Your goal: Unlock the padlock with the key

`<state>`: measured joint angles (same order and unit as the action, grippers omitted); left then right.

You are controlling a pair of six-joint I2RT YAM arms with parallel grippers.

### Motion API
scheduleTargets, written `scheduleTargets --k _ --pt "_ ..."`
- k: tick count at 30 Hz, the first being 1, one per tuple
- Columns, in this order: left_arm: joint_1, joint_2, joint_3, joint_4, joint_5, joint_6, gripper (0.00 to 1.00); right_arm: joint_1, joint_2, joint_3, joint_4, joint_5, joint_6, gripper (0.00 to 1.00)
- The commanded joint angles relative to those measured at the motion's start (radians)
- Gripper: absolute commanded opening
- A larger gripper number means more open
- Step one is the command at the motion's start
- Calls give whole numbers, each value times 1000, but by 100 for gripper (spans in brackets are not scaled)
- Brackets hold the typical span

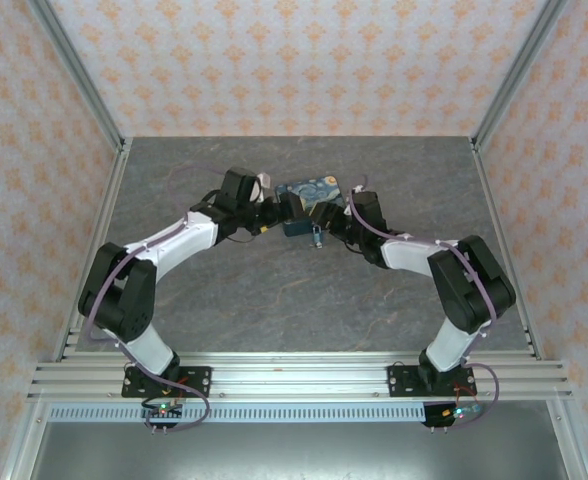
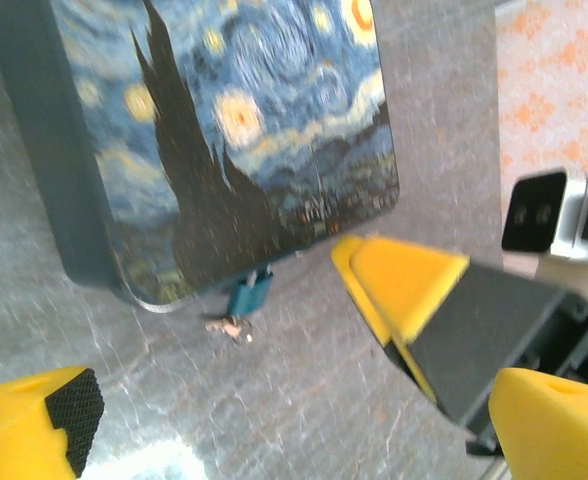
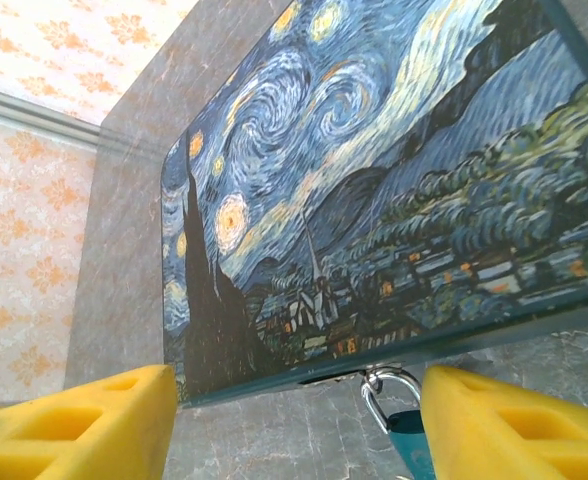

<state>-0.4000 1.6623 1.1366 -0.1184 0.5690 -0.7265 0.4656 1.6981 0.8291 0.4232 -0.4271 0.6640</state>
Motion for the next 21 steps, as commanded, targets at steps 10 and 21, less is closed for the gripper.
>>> scheduleTargets --k 10,21 --pt "27 119 165 -113 -48 36 100 1 -11 -74 -67 -4 -146 60" --pt "27 141 181 -128 -41 35 100 2 90 18 -135 -45 -213 50"
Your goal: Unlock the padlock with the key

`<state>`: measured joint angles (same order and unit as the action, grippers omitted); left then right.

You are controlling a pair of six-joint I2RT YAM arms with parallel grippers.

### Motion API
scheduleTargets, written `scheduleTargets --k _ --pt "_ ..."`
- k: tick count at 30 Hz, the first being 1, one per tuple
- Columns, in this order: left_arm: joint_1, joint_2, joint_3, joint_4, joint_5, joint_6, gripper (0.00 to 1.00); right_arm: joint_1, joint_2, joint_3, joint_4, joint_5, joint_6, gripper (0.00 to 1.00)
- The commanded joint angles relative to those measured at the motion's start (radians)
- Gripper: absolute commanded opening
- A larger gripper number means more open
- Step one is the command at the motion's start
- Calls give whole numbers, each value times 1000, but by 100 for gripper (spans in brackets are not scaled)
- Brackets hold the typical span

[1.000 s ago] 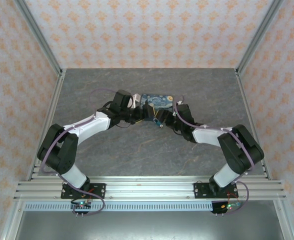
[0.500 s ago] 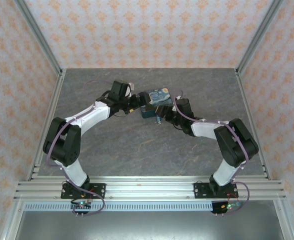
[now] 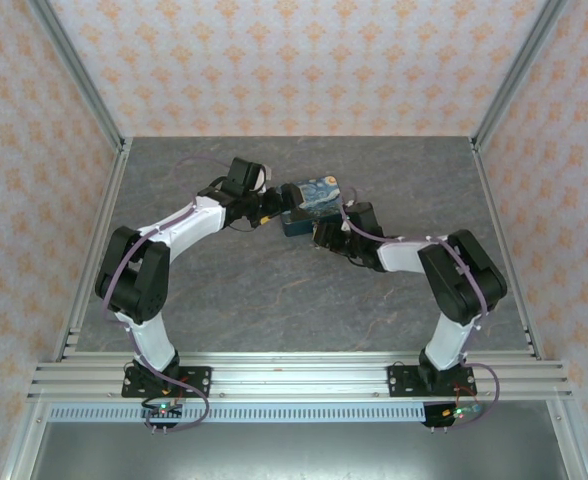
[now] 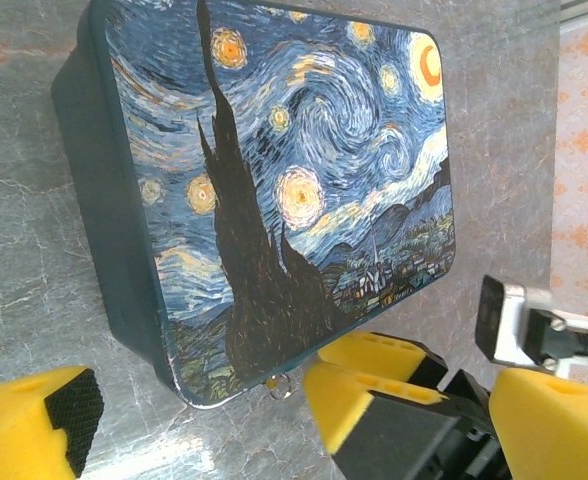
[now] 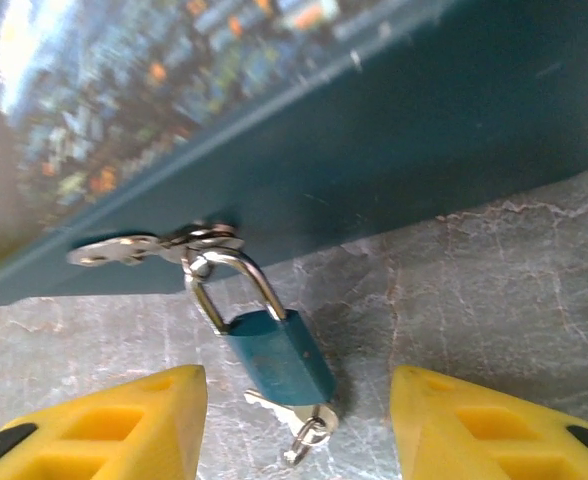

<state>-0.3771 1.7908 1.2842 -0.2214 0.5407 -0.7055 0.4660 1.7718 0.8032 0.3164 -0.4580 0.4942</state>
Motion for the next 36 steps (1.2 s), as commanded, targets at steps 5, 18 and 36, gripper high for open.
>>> scheduleTargets --k 5,18,36 --pt "6 23 38 -23 -8 11 100 6 52 88 -65 -21 -68 50" --pt "10 39 35 -4 11 -6 100 42 87 114 -117 2 -113 47" --pt "14 36 29 10 13 -12 100 36 50 59 -111 62 -89 28"
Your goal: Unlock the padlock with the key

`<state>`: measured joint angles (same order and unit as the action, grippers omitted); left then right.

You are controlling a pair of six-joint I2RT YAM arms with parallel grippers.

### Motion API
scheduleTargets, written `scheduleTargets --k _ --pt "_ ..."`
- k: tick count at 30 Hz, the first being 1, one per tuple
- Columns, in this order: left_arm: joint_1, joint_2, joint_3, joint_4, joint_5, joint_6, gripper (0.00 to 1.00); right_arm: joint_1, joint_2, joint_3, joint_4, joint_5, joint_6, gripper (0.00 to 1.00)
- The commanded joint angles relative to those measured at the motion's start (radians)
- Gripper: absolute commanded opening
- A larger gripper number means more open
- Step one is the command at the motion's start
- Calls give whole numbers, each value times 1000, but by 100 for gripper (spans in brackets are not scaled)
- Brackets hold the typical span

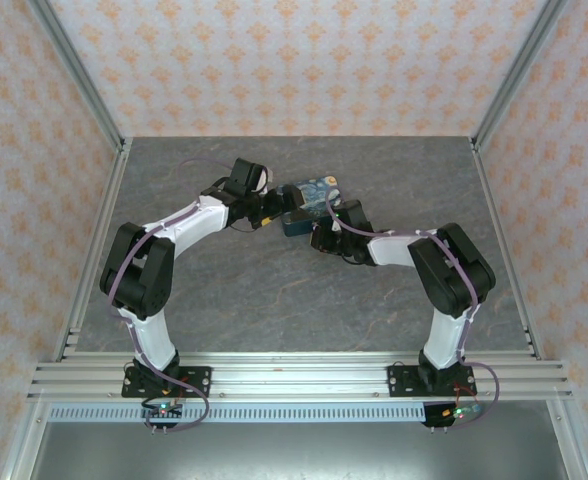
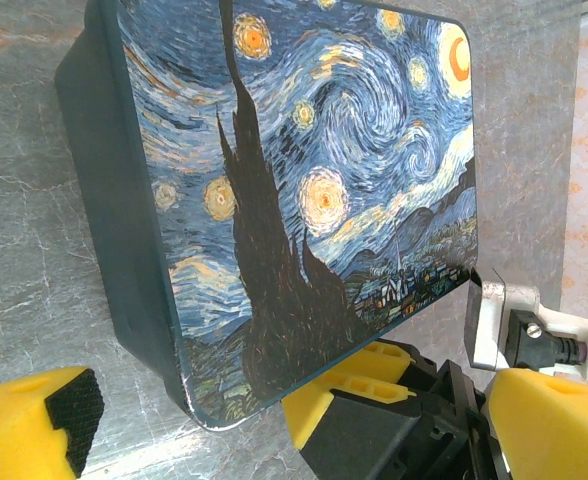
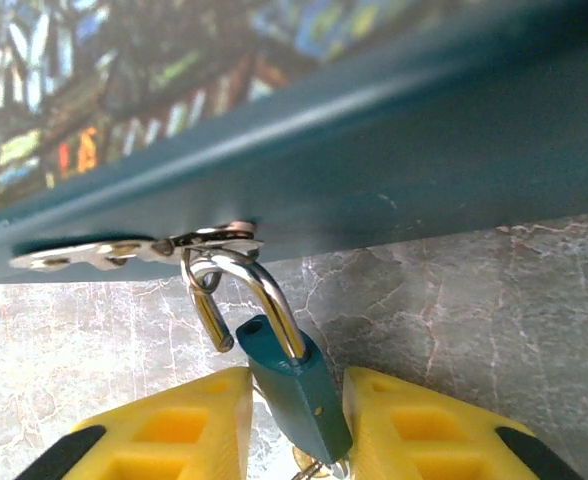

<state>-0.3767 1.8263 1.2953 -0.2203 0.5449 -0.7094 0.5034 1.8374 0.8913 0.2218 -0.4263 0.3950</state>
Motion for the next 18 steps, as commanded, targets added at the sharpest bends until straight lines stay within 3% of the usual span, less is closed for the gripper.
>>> scheduleTargets --k 1,13,18 --pt "13 0 18 9 9 -7 100 -3 -18 -32 -13 32 13 25" --pt "13 -5 33 -48 -70 34 100 -27 -59 -77 -9 39 26 0" --pt "-10 -2 59 -112 -143 82 100 -36 -75 -92 -3 34 29 0"
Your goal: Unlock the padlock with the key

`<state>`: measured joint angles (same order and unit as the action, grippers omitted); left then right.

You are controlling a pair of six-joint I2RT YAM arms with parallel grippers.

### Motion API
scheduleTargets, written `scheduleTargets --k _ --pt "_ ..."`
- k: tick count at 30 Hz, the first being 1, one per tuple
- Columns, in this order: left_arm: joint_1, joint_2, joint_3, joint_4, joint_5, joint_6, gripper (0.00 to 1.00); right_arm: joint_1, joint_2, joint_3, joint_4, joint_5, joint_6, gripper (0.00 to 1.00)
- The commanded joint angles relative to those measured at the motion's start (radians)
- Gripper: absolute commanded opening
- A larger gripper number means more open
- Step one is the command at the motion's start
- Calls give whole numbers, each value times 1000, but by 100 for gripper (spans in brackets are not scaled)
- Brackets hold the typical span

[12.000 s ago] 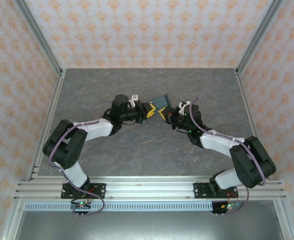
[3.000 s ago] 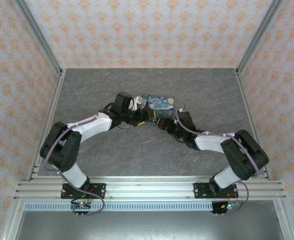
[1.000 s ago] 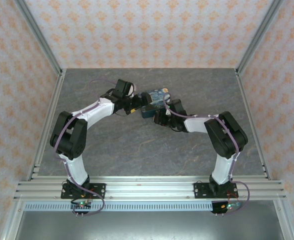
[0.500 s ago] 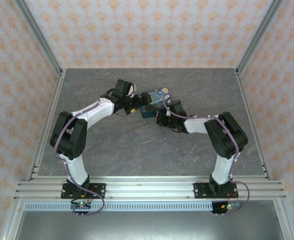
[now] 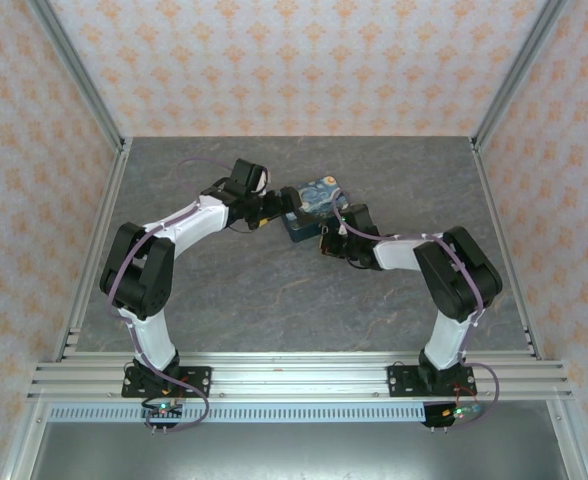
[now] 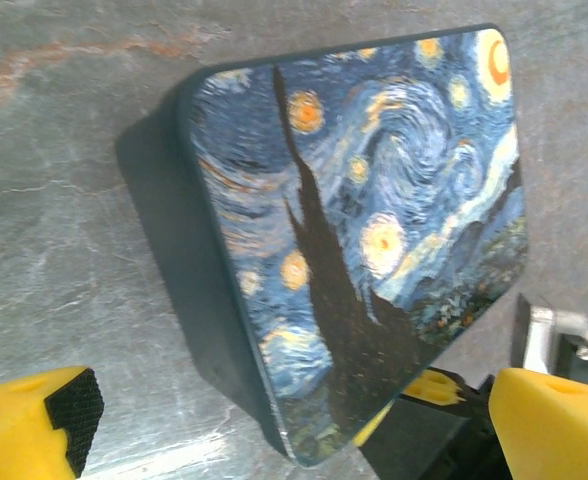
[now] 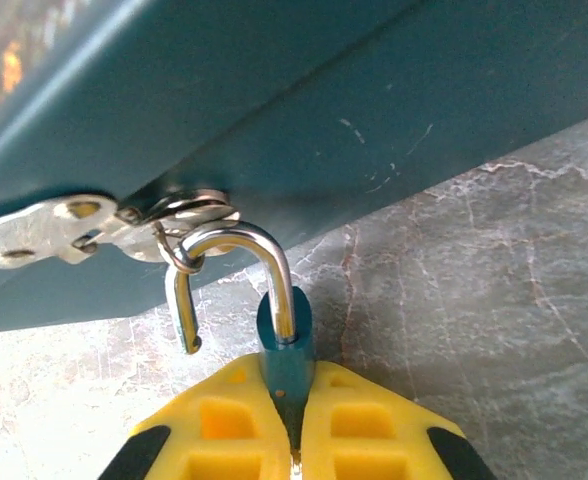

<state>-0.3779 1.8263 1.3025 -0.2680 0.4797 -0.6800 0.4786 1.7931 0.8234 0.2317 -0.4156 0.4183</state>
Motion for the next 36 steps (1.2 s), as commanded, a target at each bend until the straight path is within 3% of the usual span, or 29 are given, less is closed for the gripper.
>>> scheduleTargets --k 1,12,20,21,23,28,36 --pt "-17 1 62 -85 -102 69 100 -12 -34 -28 -12 23 6 0" --pt "-114 77 159 -245 -330 140 100 -16 -51 -66 15 21 24 0" --pt "-144 127 153 -264 -393 140 100 -19 -52 -75 26 25 39 0" --pt "-144 129 152 -263 -394 140 100 -19 -52 -76 26 26 39 2" --pt "-145 132 147 -262 -392 140 100 -23 -56 -80 26 23 39 16" --pt "-147 135 144 -258 -384 140 100 -30 -70 -89 29 19 36 28" --pt "-148 136 141 -259 -377 141 100 -45 -82 -114 59 16 49 30"
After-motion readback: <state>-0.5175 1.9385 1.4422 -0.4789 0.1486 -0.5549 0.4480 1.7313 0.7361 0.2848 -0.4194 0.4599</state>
